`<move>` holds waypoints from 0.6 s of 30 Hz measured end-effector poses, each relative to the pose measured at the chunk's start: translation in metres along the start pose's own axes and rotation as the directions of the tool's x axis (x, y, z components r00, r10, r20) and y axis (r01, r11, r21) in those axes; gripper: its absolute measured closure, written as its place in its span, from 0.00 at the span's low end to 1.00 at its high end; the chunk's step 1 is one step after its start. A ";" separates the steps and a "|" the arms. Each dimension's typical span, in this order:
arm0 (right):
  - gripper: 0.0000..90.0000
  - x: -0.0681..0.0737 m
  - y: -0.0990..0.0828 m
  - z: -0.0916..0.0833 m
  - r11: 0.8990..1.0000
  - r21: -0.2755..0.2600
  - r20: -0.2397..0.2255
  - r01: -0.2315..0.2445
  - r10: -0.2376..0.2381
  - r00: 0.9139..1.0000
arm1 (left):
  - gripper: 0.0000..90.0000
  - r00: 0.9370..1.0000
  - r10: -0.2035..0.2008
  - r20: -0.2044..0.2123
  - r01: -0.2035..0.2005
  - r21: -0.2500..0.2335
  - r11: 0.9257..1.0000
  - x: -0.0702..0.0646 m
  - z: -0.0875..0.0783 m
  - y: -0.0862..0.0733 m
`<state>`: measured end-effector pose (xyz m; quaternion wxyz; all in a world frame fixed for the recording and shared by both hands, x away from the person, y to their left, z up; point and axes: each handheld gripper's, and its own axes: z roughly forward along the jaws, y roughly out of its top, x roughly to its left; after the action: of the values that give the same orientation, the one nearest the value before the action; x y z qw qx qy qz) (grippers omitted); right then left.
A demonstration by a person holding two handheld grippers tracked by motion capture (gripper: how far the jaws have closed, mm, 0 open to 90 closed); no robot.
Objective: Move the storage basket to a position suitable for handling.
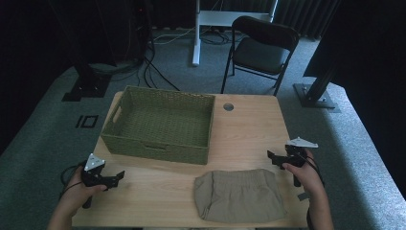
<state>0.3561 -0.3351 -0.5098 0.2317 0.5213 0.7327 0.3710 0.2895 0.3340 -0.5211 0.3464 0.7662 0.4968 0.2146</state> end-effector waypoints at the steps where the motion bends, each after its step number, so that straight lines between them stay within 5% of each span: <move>1: 0.14 0.003 0.004 -0.002 1.000 -0.006 -0.005 0.003 -0.003 1.000 | 0.11 1.000 0.001 -0.003 -0.001 -0.003 1.000 0.001 -0.001 0.002; 14: 0.14 0.029 0.030 -0.008 0.998 -0.057 -0.063 0.010 -0.013 0.998 | 0.11 1.000 -0.009 -0.029 0.006 -0.088 0.996 0.011 -0.024 0.034; 18: 0.14 0.036 0.035 -0.008 0.997 -0.078 -0.080 0.009 -0.015 0.997 | 0.17 1.000 -0.019 -0.022 0.017 -0.121 0.993 0.012 -0.029 0.045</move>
<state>0.3588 -0.2977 -0.4754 0.2242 0.4922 0.7296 0.4184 0.3024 0.3423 -0.4680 0.3881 0.7369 0.4939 0.2499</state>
